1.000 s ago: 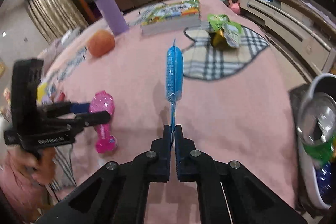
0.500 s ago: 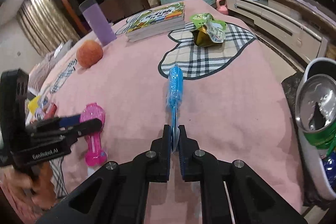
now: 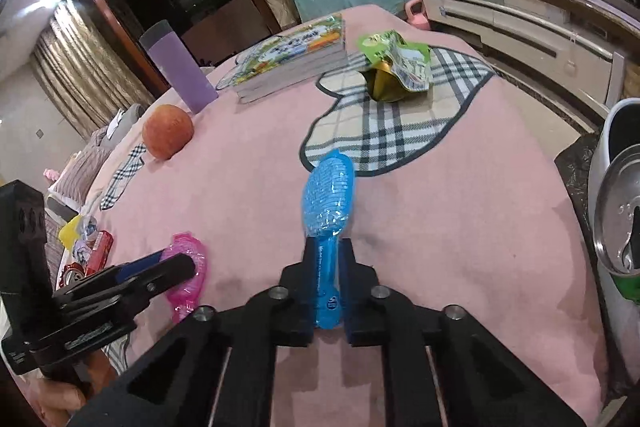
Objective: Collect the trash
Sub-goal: 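Carry the pink and blue hairbrushes over the trash bin with both grippers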
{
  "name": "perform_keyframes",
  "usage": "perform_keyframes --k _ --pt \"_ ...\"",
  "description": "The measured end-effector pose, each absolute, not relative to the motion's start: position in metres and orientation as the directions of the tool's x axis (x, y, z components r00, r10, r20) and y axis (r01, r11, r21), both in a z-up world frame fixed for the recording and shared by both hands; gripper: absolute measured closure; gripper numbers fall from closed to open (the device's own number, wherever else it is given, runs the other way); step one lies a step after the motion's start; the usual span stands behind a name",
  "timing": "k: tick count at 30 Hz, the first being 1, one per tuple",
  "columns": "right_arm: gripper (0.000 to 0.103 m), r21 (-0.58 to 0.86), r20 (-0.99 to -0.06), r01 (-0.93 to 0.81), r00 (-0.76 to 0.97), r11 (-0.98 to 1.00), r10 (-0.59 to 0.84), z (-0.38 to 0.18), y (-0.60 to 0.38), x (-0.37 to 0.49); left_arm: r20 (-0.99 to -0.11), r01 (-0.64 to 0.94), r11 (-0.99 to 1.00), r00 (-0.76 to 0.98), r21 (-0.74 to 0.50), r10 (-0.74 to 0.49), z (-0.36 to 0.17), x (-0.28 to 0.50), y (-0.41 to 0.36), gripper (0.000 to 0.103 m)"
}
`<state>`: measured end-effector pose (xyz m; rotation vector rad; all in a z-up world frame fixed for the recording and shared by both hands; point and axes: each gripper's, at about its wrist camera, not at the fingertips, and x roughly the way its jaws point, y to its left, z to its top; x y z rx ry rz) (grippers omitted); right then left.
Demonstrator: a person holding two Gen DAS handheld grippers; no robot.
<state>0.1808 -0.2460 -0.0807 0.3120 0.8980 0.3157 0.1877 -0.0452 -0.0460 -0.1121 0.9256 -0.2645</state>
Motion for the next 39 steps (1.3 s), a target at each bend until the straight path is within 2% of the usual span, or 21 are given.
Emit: perform_keyframes --k 9,12,15,16,21,28,32,34,36,39 --pt "0.099 0.270 -0.743 -0.148 0.597 0.952 0.303 -0.068 -0.247 0.165 -0.789 0.269 0.959 0.568 -0.094 -0.236 -0.040 0.183 -0.074 0.084" --pt "0.099 0.242 -0.753 -0.165 0.589 0.956 0.293 -0.066 -0.245 0.163 -0.799 0.268 0.959 0.555 -0.093 -0.233 -0.042 0.184 -0.080 0.082" --pt "0.097 0.273 -0.754 -0.166 0.575 0.948 0.318 -0.071 -0.246 0.165 -0.801 0.245 0.965 0.556 -0.098 -0.222 -0.048 0.183 -0.081 0.076" --pt "0.092 0.283 -0.752 -0.163 0.574 0.945 0.325 -0.072 -0.247 0.166 -0.801 0.243 0.965 0.556 -0.100 -0.224 -0.049 0.181 -0.082 0.074" --pt "0.088 0.396 -0.737 -0.118 0.551 0.911 0.391 -0.086 -0.257 0.173 -0.788 0.234 0.965 0.570 -0.117 -0.233 -0.051 0.175 -0.082 0.074" --pt "0.087 0.462 -0.721 -0.090 0.541 0.883 0.433 -0.091 -0.260 0.175 -0.781 0.229 0.962 0.570 -0.146 -0.254 -0.051 0.173 -0.081 0.076" --pt "0.077 0.478 -0.712 -0.088 0.545 0.874 0.444 -0.090 -0.258 0.179 -0.780 0.235 0.961 0.571 -0.143 -0.255 -0.051 0.170 -0.083 0.077" --pt "0.077 0.445 -0.723 -0.099 0.546 0.890 0.422 -0.089 -0.252 0.182 -0.778 0.236 0.961 0.573 -0.145 -0.258 -0.050 0.170 -0.082 0.080" --pt "0.088 0.417 -0.734 -0.109 0.545 0.902 0.405 -0.088 -0.247 0.183 -0.775 0.236 0.959 0.573 -0.158 -0.269 -0.048 0.170 -0.080 0.082" --pt "0.092 0.416 -0.727 -0.125 0.549 0.901 0.412 -0.086 -0.247 0.178 -0.772 0.243 0.956 0.572 -0.164 -0.277 -0.047 0.169 -0.079 0.083"
